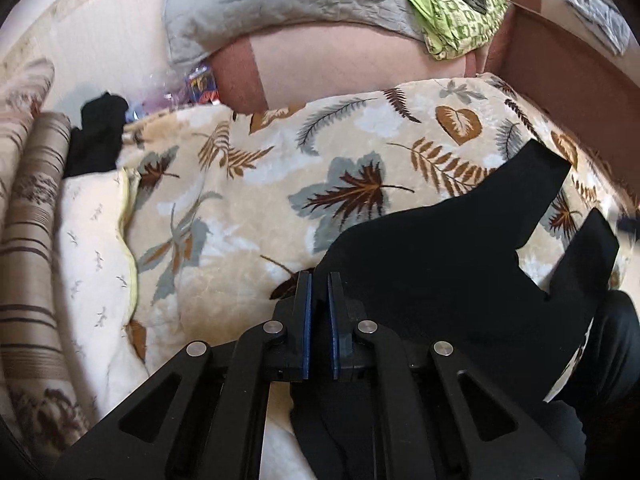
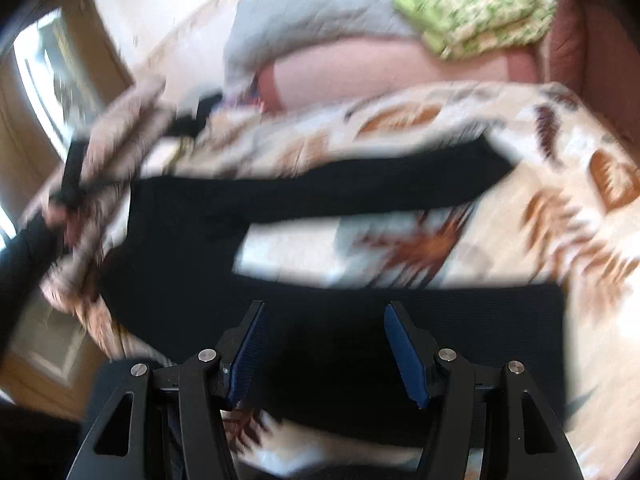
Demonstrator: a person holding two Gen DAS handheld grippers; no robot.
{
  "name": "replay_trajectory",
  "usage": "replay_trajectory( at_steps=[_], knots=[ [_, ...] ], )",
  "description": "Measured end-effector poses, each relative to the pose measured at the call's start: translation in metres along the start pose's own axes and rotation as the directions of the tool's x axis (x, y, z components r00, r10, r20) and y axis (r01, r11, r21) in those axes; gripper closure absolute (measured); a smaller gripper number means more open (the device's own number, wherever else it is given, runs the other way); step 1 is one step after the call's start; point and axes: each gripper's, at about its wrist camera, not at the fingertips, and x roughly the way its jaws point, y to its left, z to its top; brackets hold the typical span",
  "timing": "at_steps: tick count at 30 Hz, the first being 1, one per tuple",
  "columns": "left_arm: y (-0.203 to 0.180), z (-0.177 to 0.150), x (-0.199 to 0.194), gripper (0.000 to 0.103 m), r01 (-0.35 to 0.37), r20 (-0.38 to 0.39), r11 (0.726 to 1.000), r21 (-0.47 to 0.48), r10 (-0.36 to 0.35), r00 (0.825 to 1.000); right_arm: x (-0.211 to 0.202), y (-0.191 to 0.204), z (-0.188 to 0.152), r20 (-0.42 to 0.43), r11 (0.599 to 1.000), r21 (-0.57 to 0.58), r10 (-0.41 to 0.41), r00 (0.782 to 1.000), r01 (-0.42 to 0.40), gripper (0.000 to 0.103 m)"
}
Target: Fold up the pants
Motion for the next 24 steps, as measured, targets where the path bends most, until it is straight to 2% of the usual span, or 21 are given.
replay_trajectory(
  at_steps=[2, 4, 6, 8, 9, 10, 13, 15, 17, 18, 21, 24],
  knots=[
    [-0.014, -0.002, -0.006, 0.098, -0.037, -0.001, 0.999, 0.021, 0.037, 0.999, -0.020, -0.032, 0.043, 0.062, 0.999, 0.021, -0.051, 0.997, 0.050, 0.044],
    [-0.023, -0.003, -0.011, 0.099, -0.059, 0.003, 0.998, 0.016, 0.059, 0.998, -0.025, -0.073, 0.083, 0.073, 0.996, 0.078, -0.053, 0.996, 0.047, 0.041],
    [-0.032, -0.003, -0.016, 0.099, -0.081, 0.008, 0.997, 0.002, 0.081, 0.997, -0.014, -0.109, 0.108, 0.025, 0.985, 0.161, -0.072, 0.997, 0.067, 0.036],
    [-0.038, -0.004, -0.019, 0.099, -0.067, 0.002, 0.998, -0.021, 0.067, 0.998, 0.011, -0.145, 0.127, -0.080, 0.955, 0.248, -0.148, 0.986, 0.164, 0.036],
    [-0.042, -0.005, -0.020, 0.099, -0.059, 0.003, 0.998, -0.019, 0.059, 0.998, 0.022, -0.155, 0.132, -0.108, 0.952, 0.266, -0.123, 0.987, 0.148, 0.036],
    [-0.047, -0.006, -0.020, 0.099, -0.066, 0.007, 0.998, -0.014, 0.066, 0.998, 0.040, -0.166, 0.140, -0.138, 0.954, 0.288, -0.041, 0.990, 0.080, 0.037],
    [-0.053, -0.006, -0.017, 0.099, -0.069, 0.008, 0.997, -0.028, 0.070, 0.998, 0.071, -0.177, 0.154, -0.140, 0.950, 0.312, 0.047, 0.989, -0.001, 0.037],
    [-0.051, -0.005, -0.017, 0.099, -0.069, 0.017, 0.995, -0.065, 0.071, 0.997, 0.092, -0.180, 0.156, -0.198, 0.946, 0.323, 0.081, 0.977, -0.013, 0.039],
    [-0.046, -0.004, -0.017, 0.099, -0.067, 0.024, 0.993, -0.101, 0.069, 0.997, 0.115, -0.177, 0.155, -0.263, 0.953, 0.303, 0.098, 0.960, -0.014, 0.059],
    [-0.044, -0.004, -0.016, 0.099, -0.060, 0.025, 0.992, -0.108, 0.063, 0.998, 0.123, -0.174, 0.154, -0.286, 0.957, 0.289, 0.112, 0.952, -0.025, 0.062],
    [-0.042, -0.004, -0.016, 0.099, -0.071, 0.020, 0.991, -0.117, 0.073, 0.997, 0.143, -0.172, 0.154, -0.348, 0.976, 0.219, 0.061, 0.936, 0.018, 0.064],
    [-0.038, -0.004, -0.017, 0.099, -0.079, 0.024, 0.987, -0.139, 0.083, 0.996, 0.152, -0.179, 0.153, -0.345, 0.974, 0.223, 0.031, 0.938, 0.050, 0.064]
  ],
)
